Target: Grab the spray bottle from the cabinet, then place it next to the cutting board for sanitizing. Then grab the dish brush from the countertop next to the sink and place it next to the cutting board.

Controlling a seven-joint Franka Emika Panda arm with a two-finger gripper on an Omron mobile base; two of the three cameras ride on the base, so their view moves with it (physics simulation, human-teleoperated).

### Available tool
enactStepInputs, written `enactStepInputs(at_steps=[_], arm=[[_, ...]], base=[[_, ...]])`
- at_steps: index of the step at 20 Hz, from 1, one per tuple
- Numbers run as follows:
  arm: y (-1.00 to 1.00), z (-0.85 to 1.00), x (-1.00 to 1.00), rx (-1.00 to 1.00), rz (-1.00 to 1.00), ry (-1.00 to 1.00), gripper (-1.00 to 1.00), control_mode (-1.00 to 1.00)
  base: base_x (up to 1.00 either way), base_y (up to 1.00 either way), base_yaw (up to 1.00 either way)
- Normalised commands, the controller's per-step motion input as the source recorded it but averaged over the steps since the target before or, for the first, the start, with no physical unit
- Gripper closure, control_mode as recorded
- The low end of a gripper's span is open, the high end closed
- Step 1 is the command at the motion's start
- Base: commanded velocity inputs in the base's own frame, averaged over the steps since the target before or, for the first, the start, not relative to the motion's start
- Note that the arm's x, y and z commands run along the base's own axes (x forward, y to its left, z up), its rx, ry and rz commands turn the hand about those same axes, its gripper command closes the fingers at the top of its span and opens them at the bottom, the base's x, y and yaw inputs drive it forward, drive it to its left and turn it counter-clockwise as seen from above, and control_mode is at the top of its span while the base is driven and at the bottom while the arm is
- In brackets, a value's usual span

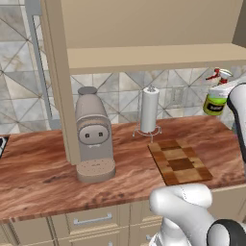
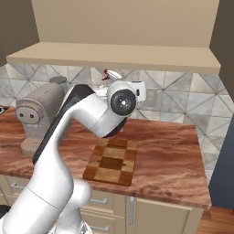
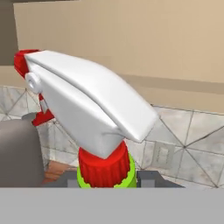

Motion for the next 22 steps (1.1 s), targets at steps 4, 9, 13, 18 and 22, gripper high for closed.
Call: enactStepInputs(at_steps=[4,9,13,18,22], arm=[[-0.37,-1.0,0.63,-0.08,0.44,0.1,1.0,-1.0],[-0.52,-0.91,0.79,-0.02,0.47,0.29,1.0,-1.0],[-0.66,-0.73,0.72,0.0,0.43,0.28,1.0,-1.0],[-0.53,-0.59,0.38,0.0,0.37,0.03,1.0,-1.0],[-0.38,-0.55,0.17,-0.01,0.29,-0.07,1.0,-1.0]], base=[[0.0,0.0,0.0],[0.0,0.0,0.0],[0.0,0.0,0.0],[0.0,0.0,0.0],[0.0,0.0,0.0]])
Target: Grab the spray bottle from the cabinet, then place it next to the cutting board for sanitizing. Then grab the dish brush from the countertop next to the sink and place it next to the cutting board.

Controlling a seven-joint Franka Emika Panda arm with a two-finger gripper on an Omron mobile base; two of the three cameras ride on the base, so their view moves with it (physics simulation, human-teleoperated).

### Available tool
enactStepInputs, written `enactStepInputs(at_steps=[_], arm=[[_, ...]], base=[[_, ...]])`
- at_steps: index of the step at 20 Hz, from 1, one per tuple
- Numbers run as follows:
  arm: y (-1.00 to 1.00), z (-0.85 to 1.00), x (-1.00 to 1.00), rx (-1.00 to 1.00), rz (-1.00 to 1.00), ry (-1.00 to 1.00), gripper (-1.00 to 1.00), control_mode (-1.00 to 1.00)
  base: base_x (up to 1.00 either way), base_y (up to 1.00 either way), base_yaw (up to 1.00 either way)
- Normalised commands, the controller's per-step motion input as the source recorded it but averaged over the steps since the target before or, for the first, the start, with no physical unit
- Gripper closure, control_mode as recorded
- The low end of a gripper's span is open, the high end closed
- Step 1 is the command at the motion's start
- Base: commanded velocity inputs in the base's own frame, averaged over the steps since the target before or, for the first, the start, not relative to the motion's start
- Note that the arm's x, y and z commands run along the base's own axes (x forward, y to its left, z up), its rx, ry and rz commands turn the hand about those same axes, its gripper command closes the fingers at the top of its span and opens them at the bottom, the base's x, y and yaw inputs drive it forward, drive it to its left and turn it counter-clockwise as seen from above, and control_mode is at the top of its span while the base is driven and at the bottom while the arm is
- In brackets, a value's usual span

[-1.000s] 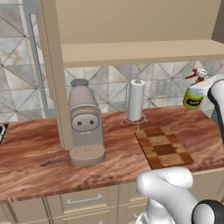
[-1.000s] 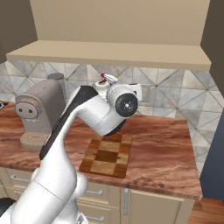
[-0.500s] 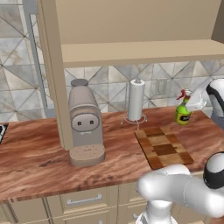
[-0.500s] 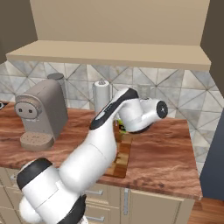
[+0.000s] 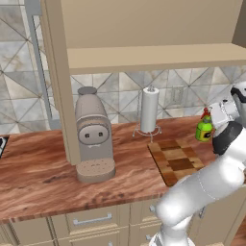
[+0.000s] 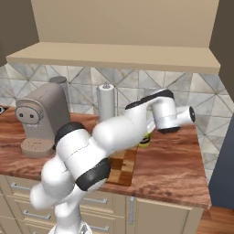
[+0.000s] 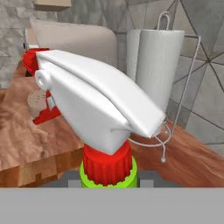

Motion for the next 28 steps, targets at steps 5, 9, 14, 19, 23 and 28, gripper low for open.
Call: enactStepInputs(at_steps=[5,9,14,19,23,28], arm=[[-0.08,-0.48,0.06,-0.08,0.06,-0.02,1.0,-1.0],[-0.02,-0.53,0.16,-0.12,0.0,0.01,1.0,-1.0],[-0.02,-0.53,0.17,-0.09,0.0,0.0,1.0,-1.0],[-0.01,-0.57,0.05,-0.05,0.0,0.01,1.0,-1.0],[-0.05,-0.62,0.0,-0.01,0.0,0.07,1.0,-1.0],[-0.09,-0.61,-0.02,-0.01,0.0,0.05,-1.0,-1.0]], base=[[0.0,0.0,0.0],[0.0,0.0,0.0],[0.0,0.0,0.0],[0.0,0.0,0.0],[0.0,0.0,0.0],[0.0,0.0,0.0]])
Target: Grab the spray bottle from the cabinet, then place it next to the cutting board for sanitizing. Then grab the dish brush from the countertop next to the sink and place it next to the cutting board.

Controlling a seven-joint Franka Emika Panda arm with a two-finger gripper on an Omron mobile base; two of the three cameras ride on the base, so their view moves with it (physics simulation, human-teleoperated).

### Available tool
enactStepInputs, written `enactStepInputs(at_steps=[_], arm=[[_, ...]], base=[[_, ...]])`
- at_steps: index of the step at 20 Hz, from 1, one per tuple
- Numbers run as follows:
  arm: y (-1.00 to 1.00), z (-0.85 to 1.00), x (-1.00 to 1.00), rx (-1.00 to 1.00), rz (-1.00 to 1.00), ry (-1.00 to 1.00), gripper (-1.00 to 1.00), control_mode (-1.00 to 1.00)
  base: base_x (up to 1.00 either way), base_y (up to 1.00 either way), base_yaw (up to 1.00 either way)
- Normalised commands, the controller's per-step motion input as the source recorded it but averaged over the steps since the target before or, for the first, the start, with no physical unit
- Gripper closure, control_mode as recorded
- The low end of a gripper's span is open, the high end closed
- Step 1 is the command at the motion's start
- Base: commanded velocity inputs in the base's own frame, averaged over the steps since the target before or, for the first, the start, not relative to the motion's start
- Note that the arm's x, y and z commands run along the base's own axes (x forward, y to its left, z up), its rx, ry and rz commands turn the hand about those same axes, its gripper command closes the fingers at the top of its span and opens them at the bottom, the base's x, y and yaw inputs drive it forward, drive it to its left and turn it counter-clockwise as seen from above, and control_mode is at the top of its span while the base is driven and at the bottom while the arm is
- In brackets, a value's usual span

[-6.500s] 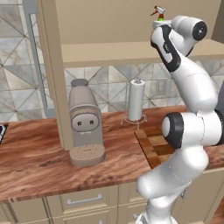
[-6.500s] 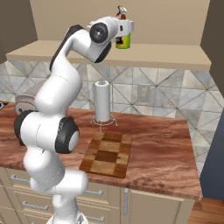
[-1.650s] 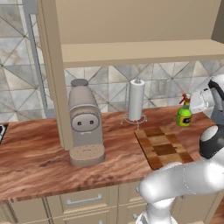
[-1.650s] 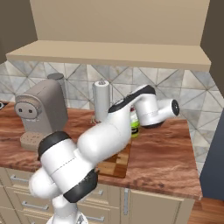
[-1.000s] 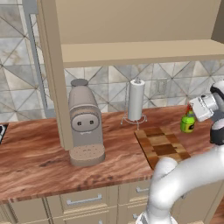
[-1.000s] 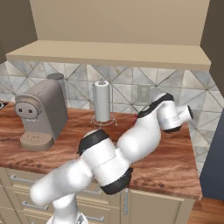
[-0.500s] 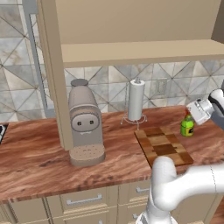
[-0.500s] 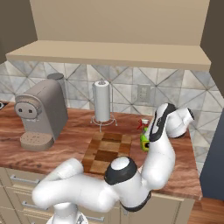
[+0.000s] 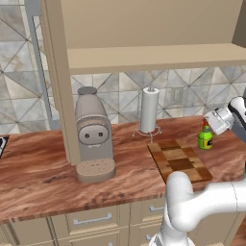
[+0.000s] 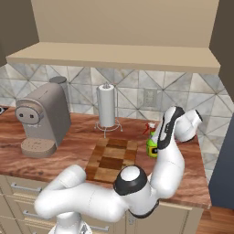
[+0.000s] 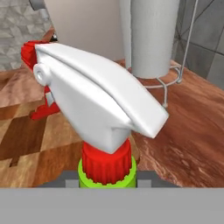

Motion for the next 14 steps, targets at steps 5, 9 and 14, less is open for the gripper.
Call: enactStepInputs(at_steps=[5,9,14], arm=[[-0.38,-0.25,-0.15,0.0,0.0,0.0,-1.0,-1.0],[-0.3,-0.13,-0.03,0.0,0.0,0.0,-1.0,-1.0],[-0.03,0.0,0.0,0.0,-0.06,0.0,-1.0,-1.0]], base=[[0.0,0.0,0.0],[0.0,0.0,0.0],[0.0,0.0,0.0]])
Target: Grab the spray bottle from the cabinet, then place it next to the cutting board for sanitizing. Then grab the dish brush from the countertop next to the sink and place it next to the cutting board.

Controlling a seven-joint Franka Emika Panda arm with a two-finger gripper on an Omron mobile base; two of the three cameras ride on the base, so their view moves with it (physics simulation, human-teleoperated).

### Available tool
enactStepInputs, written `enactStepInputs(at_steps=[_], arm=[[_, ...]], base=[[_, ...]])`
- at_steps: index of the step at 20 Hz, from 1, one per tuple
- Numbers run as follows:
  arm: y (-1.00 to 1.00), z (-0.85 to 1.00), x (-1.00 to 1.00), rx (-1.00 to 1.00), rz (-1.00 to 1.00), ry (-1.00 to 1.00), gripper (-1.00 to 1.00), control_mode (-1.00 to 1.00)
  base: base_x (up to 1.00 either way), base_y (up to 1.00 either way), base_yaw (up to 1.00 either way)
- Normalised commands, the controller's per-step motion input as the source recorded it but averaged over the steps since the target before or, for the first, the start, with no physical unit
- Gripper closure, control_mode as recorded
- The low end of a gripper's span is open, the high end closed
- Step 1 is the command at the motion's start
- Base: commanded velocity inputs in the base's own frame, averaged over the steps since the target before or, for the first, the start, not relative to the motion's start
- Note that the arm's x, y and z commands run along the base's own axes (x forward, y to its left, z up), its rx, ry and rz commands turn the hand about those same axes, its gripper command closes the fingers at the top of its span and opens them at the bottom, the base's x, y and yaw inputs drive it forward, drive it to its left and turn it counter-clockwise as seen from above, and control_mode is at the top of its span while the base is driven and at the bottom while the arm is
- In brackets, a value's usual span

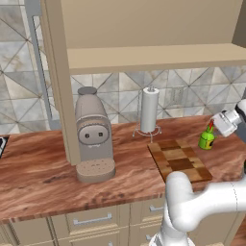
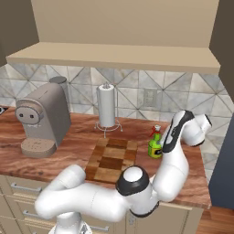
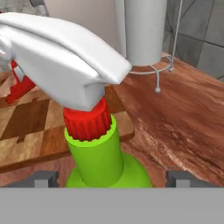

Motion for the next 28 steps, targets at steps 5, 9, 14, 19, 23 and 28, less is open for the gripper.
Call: enactStepInputs(at_steps=[5,9,14,19,23,28], arm=[[-0.24,0.02,-0.16,0.01,-0.19,0.0,-1.0,-1.0],[0.08,0.18,-0.69,0.0,-0.23,0.0,-1.0,-1.0],[0.72,0.22,-0.76,-0.02,-0.21,-0.01,-1.0,-1.0],[1.0,0.18,-0.83,0.0,-0.18,0.0,-1.0,-1.0],[0.64,0.68,-0.95,-0.02,-0.21,0.0,-1.0,-1.0],[0.66,0.84,-0.65,-0.05,-0.31,0.2,-1.0,-1.0]], base=[[0.0,0.0,0.0],[0.0,0.0,0.0],[0.0,0.0,0.0],[0.0,0.0,0.0],[0.0,0.0,0.0],[0.0,0.0,0.0]])
